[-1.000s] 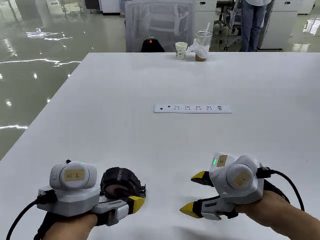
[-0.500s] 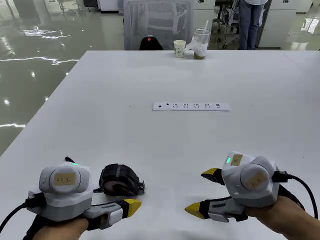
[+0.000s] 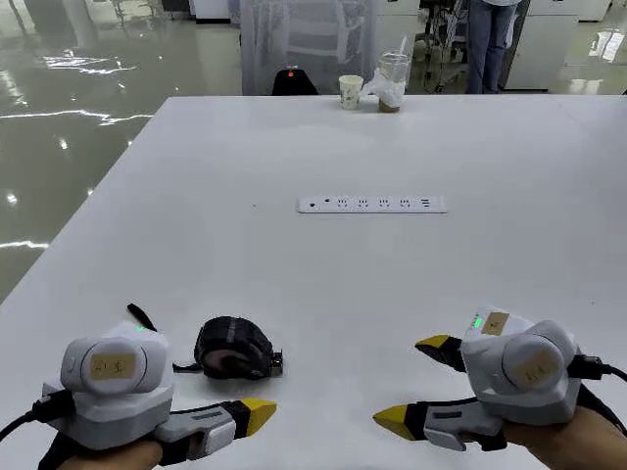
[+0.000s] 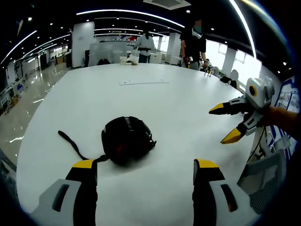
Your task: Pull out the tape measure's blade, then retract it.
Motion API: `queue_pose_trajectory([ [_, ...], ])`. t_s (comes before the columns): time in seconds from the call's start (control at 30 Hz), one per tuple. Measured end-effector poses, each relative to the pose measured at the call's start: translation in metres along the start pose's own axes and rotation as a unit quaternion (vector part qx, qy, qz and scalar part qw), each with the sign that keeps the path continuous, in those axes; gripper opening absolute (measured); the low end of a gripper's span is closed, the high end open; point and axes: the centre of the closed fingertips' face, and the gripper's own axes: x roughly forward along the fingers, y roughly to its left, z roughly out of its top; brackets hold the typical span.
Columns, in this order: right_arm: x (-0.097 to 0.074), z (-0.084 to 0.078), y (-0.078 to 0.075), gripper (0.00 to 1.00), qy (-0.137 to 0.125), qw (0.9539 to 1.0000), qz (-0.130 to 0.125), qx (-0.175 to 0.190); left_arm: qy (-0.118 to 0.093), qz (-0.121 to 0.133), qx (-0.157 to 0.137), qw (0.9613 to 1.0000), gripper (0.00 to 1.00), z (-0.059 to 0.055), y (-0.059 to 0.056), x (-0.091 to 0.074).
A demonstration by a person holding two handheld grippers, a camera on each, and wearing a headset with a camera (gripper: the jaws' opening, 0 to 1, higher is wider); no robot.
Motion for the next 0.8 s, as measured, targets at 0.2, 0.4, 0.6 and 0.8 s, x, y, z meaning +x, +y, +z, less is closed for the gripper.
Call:
queue_pose_trajectory([
  [0.2,-0.007,-0.003,0.005,0.66,-0.011,0.9998,-0.006,0.017,-0.009,-0.006,0.009,0.9999,0.82,0.0,-0.003,-0.004],
  [0.4,-0.012,-0.003,0.011,0.69,-0.026,0.9992,-0.013,0.029,-0.01,-0.012,0.024,0.9996,0.84,-0.004,-0.008,-0.011],
  [0.6,-0.018,-0.003,0.016,0.73,-0.044,0.9977,-0.023,0.046,-0.015,-0.016,0.034,0.9992,0.87,-0.005,-0.01,-0.018],
  [0.8,-0.026,-0.005,0.018,0.77,-0.056,0.9958,-0.04,0.061,-0.018,-0.021,0.046,0.9986,0.91,-0.011,-0.014,-0.025],
])
